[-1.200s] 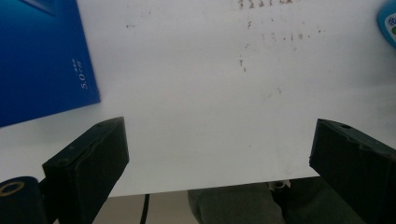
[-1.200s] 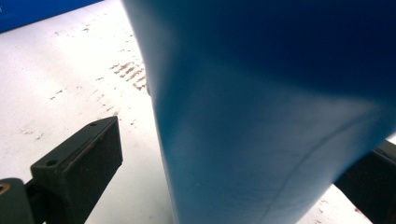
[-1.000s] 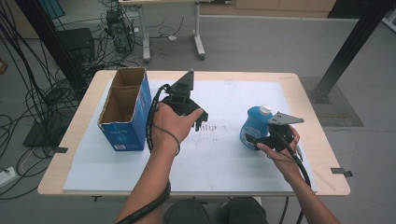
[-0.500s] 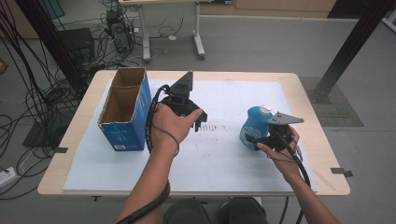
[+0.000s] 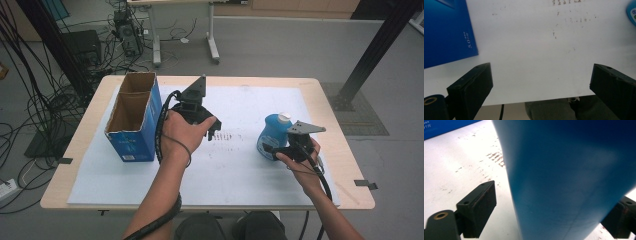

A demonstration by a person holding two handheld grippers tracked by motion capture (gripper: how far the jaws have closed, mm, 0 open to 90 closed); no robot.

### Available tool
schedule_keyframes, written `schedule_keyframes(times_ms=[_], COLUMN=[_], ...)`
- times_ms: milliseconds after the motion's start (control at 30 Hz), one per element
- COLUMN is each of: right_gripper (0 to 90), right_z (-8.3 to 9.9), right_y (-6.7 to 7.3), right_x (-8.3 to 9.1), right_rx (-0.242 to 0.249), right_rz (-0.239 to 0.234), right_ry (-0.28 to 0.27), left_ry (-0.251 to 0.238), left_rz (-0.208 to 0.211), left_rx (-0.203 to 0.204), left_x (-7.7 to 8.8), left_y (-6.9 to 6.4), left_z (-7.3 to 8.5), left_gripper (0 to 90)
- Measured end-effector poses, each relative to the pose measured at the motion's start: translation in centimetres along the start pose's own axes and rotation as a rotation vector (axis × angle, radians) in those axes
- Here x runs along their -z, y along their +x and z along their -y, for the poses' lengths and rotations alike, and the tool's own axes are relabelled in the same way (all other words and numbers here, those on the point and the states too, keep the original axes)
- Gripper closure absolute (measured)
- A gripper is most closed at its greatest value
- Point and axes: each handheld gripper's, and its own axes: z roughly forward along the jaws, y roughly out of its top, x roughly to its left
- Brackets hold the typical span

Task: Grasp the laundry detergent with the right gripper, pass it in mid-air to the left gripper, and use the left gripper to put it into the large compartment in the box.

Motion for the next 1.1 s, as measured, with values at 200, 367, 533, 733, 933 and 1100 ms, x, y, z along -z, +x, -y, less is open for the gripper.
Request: schedule_keyframes(times_ms=[200,367,533,733,933,1100], right_gripper=[18.1,23.0,24.8,28.1,35.0,39.5], right_z=[0.01,0.18,0.31,0.29,0.31,0.43], right_y=[-0.19,-0.32,-0.46,-0.6,-0.59,-0.5], right_x=[-0.12,-0.2,-0.28,-0.45,-0.42,-0.47], right_rx=[-0.009,-0.011,-0.02,-0.029,-0.017,-0.015], right_rz=[-0.004,-0.002,-0.005,-0.013,-0.007,-0.009], right_ry=[0.0,0.004,0.006,0.001,0.002,-0.002], left_ry=[0.0,0.002,0.005,0.004,0.007,0.009], left_rz=[-0.002,-0.001,-0.002,-0.002,-0.001,-0.002], left_rx=[0.002,0.002,0.002,0.004,0.003,0.004], left_x=[0.0,-0.1,-0.16,-0.1,-0.23,-0.29], left_y=[0.05,0.16,0.19,0.27,0.31,0.36], left_z=[-0.02,0.04,0.06,0.06,0.09,0.11], left_gripper=[5.1,5.1,5.1,5.0,5.1,5.1])
